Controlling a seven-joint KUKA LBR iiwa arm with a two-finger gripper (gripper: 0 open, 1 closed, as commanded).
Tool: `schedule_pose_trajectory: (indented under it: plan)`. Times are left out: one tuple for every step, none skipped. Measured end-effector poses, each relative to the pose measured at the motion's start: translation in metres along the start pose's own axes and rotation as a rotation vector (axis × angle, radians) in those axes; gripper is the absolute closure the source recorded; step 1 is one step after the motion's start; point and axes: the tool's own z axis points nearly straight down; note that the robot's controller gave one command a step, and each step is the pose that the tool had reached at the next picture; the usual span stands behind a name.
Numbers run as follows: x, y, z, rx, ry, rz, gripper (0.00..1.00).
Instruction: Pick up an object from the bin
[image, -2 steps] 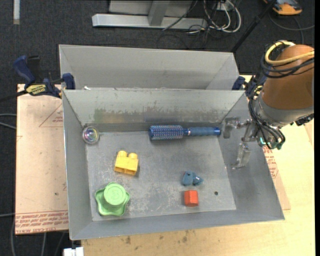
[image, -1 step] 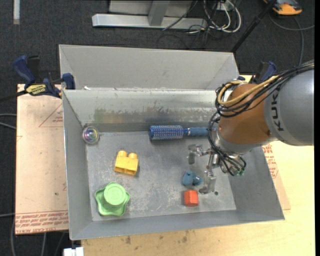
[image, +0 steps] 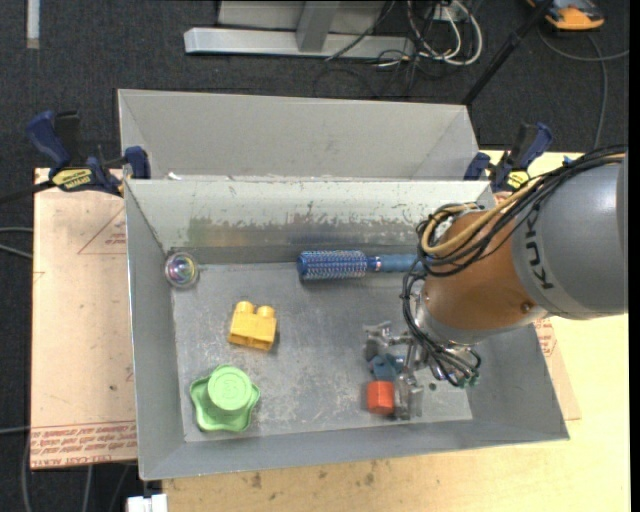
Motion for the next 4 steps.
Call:
schedule_pose_trajectory:
  plan:
    - [-0.002,-0.001,-0.002,0.002,-0.004,-0.002,1.0]
    - [-0.002,-0.003,-0.002,0.002,-0.005,0.002,1.0]
    - [-0.011,-0.007,-0.003,0.003,-0.006,-0.018,1.0]
    - [-0.021,0.008,-0.139,0.006,-0.016,-0.09,1.0]
